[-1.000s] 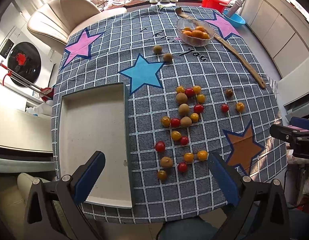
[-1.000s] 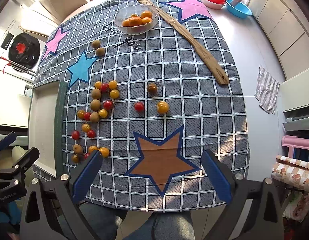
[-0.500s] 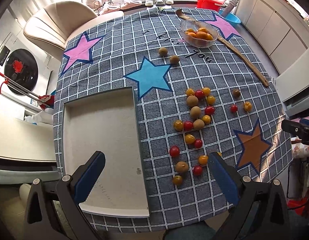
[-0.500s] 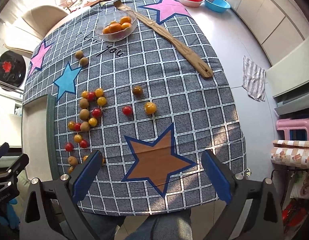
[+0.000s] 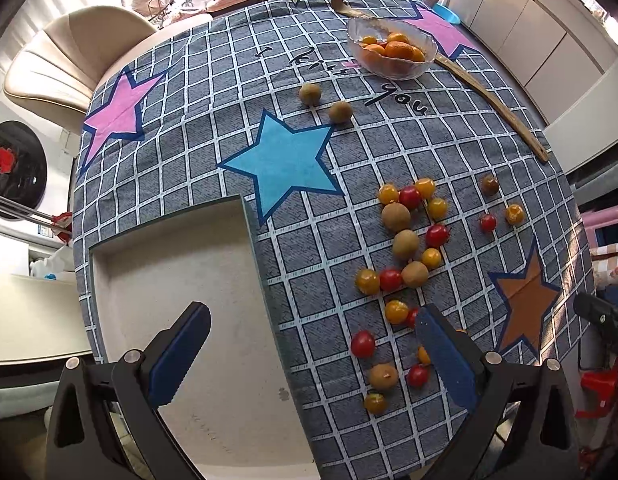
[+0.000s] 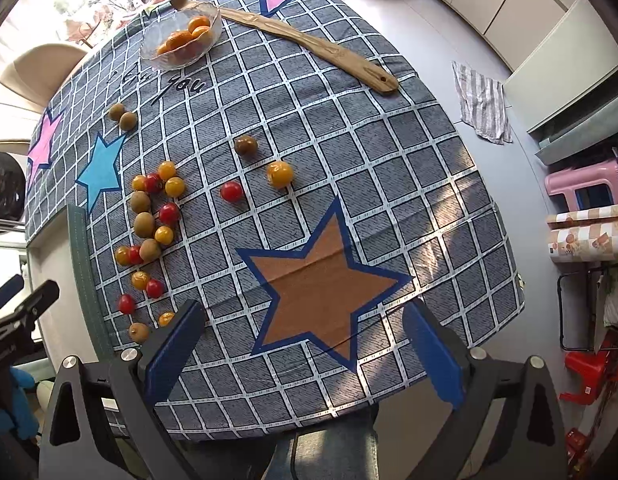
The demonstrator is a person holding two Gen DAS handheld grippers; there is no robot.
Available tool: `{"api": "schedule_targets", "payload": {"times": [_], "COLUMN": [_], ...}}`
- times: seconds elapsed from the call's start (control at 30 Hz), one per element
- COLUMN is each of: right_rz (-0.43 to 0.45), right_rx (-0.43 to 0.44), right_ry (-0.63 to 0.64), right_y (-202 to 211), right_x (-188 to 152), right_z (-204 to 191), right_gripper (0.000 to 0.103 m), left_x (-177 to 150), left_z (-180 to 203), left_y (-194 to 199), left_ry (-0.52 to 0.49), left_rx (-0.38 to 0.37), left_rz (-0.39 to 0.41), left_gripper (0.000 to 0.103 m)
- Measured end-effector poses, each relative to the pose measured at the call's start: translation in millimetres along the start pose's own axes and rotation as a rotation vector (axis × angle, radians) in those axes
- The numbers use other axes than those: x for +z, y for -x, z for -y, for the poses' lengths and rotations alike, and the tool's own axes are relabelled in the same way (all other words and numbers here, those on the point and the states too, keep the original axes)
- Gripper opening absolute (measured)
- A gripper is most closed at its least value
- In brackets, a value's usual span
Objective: Organize fruits
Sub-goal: 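Move both tools over the table toward the scattered small fruits, then grasp a brown round fruit with the left tool while the right tool grasps a yellow cherry tomato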
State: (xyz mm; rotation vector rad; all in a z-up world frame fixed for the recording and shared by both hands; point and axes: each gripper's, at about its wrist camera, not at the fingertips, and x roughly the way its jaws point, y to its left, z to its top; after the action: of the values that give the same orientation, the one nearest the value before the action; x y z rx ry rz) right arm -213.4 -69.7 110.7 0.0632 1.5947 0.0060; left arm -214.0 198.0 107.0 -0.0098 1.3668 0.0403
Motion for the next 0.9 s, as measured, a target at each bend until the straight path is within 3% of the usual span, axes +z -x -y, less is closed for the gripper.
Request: {"api": "schedule_targets", "payload": {"times": [0.23,0.47,0.5,0.53,0.57,0.73,0.9], "right_rz": [0.003,-0.019,-0.021,-0.022,-0.025,-0.052,-0.049], "right_rx": [-0.009,-0.012,-0.012,-0.011,-0.01,-0.002,0.008], "right_ry": [-0.006,0.076,0.086,0.095,0.104,0.145,0.188], "right_y": [-22,-47,-50,-53,-56,-74,-84], "right_x": [20,49,53,56,60,75,90], "right_z": [8,7,7,7,7,7,3], "right_gripper": [0.099,0.094,0.094,0.093,0.092,0.085,0.083], "left_x": [30,55,59,64,68,83,93], "left_z": [22,26,26,27,28,40,56], "left_y": [-18,-42,-47,-51,-57,-79,-86], "left_ry": [-0.021,0.016,0.026,0.036,0.043,0.047,-0.001], "left_rx": [0.003,0.021,0.023,0.025,0.018,0.013,0.035], "left_rz": [0.009,0.0,-0.004,-0.008,-0.021,-0.047,-0.015], "left_gripper": [0.103,0.103,0.099,0.089,0.087,0.087,0.087]}}
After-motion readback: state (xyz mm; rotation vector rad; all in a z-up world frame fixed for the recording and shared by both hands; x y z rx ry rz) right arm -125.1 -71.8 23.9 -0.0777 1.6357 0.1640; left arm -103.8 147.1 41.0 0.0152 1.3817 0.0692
